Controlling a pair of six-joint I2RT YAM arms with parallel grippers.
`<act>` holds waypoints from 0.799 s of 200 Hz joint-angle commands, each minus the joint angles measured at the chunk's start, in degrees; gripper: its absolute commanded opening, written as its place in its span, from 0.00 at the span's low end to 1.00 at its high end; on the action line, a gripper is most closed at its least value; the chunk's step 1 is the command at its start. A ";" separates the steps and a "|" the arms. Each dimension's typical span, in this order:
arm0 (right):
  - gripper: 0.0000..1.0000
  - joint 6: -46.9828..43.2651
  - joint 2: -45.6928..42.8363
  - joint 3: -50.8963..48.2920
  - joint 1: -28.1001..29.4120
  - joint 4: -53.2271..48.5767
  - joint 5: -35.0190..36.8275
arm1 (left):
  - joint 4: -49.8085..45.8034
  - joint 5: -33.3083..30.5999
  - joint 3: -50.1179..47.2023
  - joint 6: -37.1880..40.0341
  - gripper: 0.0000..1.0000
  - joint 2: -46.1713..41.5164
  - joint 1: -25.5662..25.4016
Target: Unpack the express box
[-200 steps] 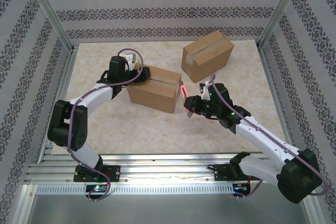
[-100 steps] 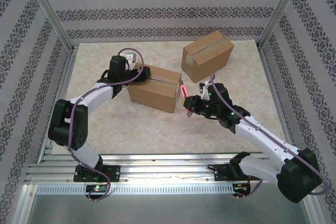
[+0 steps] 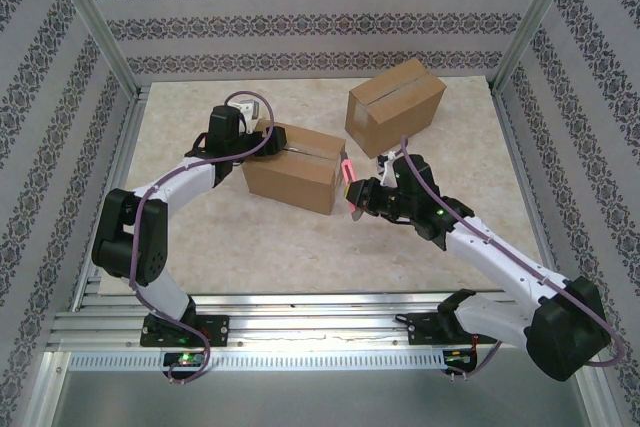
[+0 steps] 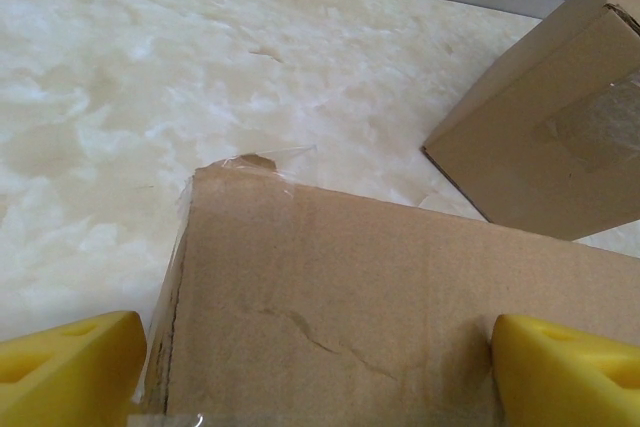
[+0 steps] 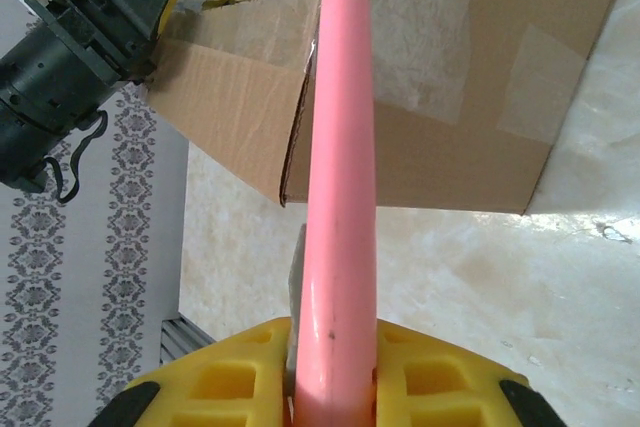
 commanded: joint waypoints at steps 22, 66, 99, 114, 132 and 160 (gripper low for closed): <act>0.00 0.65 0.14 0.73 2.84 1.44 -9.45 | -15.67 -1.22 -5.07 1.09 0.89 7.60 -1.22; 0.00 1.63 0.24 -0.75 4.13 2.15 -10.00 | -15.67 -1.29 -5.02 0.87 0.89 8.06 -1.24; 0.00 2.18 0.14 -1.62 4.94 2.80 -9.96 | -15.73 -1.30 -5.02 0.64 0.89 8.38 -1.22; 0.00 2.37 -0.03 -1.83 5.28 2.92 -9.83 | -15.71 -1.38 -4.95 0.65 0.89 8.51 -1.21; 0.00 2.54 -0.31 -2.18 5.63 3.02 -9.74 | -15.86 -1.54 -4.92 0.64 0.89 8.72 -1.22; 0.00 3.04 -1.08 -3.10 6.02 3.16 -9.61 | -16.06 -1.79 -4.98 0.66 0.89 9.12 -1.24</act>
